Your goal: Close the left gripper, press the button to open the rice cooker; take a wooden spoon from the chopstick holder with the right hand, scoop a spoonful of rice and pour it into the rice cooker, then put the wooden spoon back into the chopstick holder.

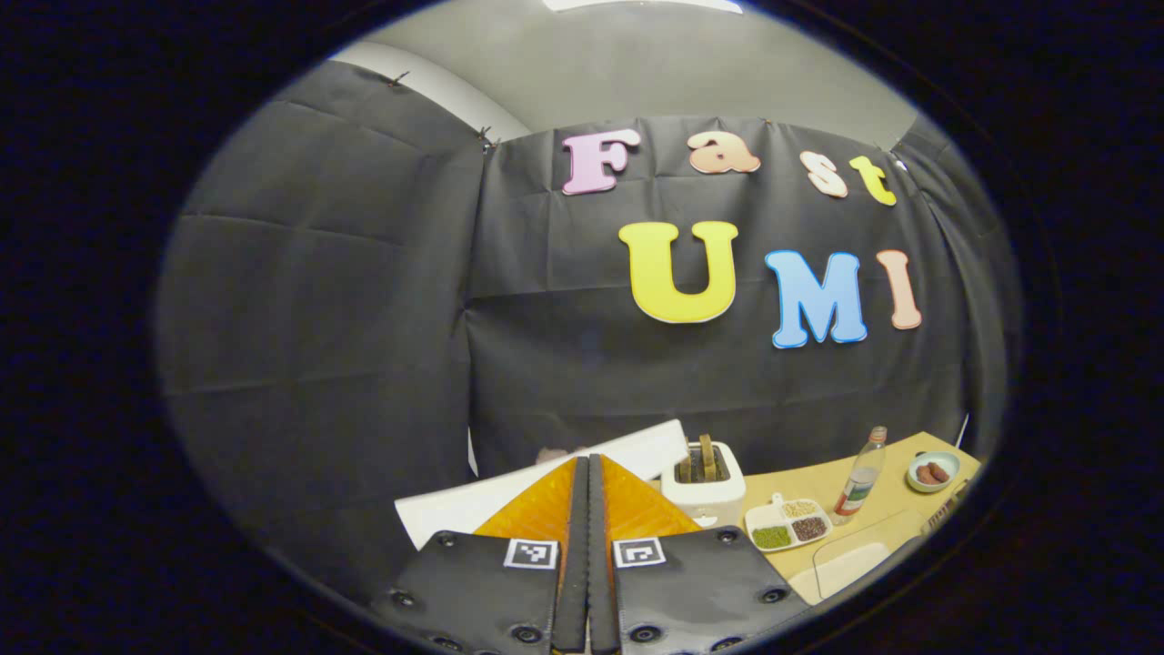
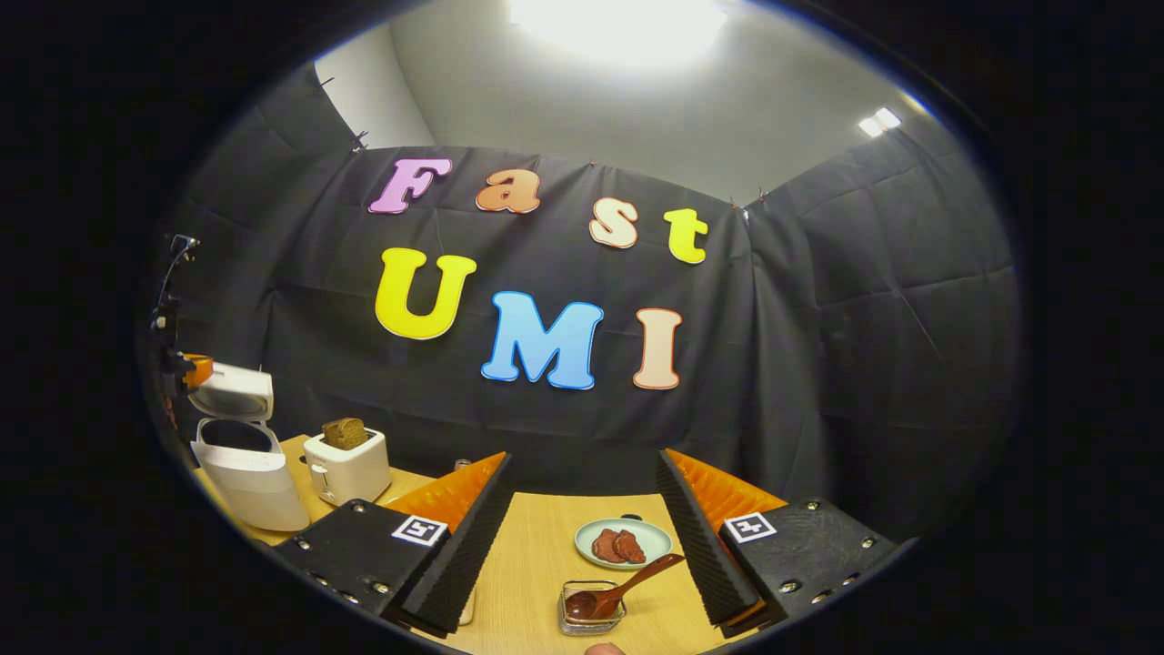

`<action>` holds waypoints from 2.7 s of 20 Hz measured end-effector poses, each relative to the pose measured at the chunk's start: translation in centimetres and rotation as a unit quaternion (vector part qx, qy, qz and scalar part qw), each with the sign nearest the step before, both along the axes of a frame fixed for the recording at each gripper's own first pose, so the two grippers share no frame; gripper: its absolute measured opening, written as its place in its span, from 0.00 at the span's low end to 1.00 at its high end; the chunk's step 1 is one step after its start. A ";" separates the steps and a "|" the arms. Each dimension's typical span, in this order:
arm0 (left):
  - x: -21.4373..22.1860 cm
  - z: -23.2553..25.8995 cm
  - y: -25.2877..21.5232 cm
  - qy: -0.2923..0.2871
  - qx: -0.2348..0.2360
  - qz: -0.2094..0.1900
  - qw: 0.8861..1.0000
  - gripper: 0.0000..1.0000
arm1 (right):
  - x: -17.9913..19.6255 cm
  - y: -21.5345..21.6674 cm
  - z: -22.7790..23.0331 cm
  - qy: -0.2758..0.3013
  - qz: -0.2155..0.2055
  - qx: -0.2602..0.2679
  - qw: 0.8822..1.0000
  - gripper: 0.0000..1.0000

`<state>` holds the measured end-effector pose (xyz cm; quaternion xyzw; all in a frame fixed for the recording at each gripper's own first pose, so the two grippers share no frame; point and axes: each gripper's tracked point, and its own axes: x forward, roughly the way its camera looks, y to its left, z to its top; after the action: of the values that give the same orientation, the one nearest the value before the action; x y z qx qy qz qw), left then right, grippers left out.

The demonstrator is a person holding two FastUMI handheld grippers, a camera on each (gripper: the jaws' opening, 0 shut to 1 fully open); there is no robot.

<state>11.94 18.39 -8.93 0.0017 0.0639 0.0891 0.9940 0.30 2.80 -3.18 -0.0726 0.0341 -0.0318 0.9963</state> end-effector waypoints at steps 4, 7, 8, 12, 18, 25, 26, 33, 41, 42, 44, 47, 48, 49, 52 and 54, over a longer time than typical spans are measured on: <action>-2.4 2.8 -3.3 -0.026 -0.001 -0.013 1.000 0.10 | 0.5 -1.8 0.0 -0.002 0.002 0.010 1.000 0.95; -3.7 3.7 -6.2 -0.033 -0.013 -0.024 0.999 0.32 | 1.1 -3.0 -0.1 -0.002 0.004 0.014 1.000 0.95; -4.3 4.1 -7.3 -0.035 -0.023 -0.031 0.999 0.53 | 1.3 -3.3 -0.2 -0.002 0.005 0.017 1.000 0.95; -6.4 5.6 -9.8 -0.052 -0.030 -0.034 0.998 0.95 | 2.4 -4.9 -1.2 0.006 0.008 0.024 1.000 0.95; -8.9 7.2 -12.8 -0.062 -0.021 -0.046 0.997 0.99 | 5.1 -7.8 -3.6 0.021 -0.003 0.029 0.999 0.95; -11.0 9.4 -15.3 -0.074 -0.010 -0.052 0.996 0.99 | 8.1 -10.6 -9.7 0.072 -0.013 0.043 0.996 0.95; -11.2 9.5 -15.7 -0.072 -0.010 -0.054 0.996 0.95 | 8.4 -10.7 -10.7 0.084 -0.011 0.047 0.995 0.95; -13.0 10.7 -15.8 -0.069 0.019 -0.042 0.997 0.99 | 9.3 -11.7 -17.8 0.153 -0.017 0.069 0.986 0.95; -13.6 10.6 -15.6 -0.061 0.031 -0.031 0.997 0.99 | 8.5 -11.4 -24.3 0.231 -0.017 0.119 0.965 0.95; -13.8 10.7 -15.6 -0.060 0.033 -0.030 0.997 0.95 | 8.5 -11.0 -24.8 0.238 -0.014 0.131 0.962 0.95; -13.8 10.3 -15.3 -0.057 0.036 -0.025 0.997 0.99 | 8.1 -10.4 -25.8 0.252 -0.010 0.150 0.956 0.92; -13.8 10.2 -14.8 -0.056 0.030 -0.019 0.998 0.94 | 7.5 -9.8 -27.3 0.278 -0.003 0.171 0.945 0.74; -13.8 10.1 -14.7 -0.055 0.028 -0.018 0.998 0.99 | 7.6 -9.8 -27.5 0.281 -0.004 0.175 0.944 0.60; -13.8 9.5 -14.5 -0.052 0.026 -0.017 0.998 0.99 | 7.5 -9.5 -27.6 0.283 -0.001 0.182 0.942 0.51; -13.5 8.5 -14.1 -0.042 0.020 -0.019 0.999 0.99 | 7.2 -7.9 -28.0 0.299 0.025 0.208 0.931 0.27; -13.3 7.8 -13.8 -0.036 0.014 -0.021 0.999 0.99 | 7.7 -8.2 -27.4 0.291 0.025 0.217 0.931 0.11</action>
<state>-1.34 4.60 -1.10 0.0136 0.0269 0.0689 0.9972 8.03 -5.36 -30.54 0.1389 0.3271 0.0238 0.9344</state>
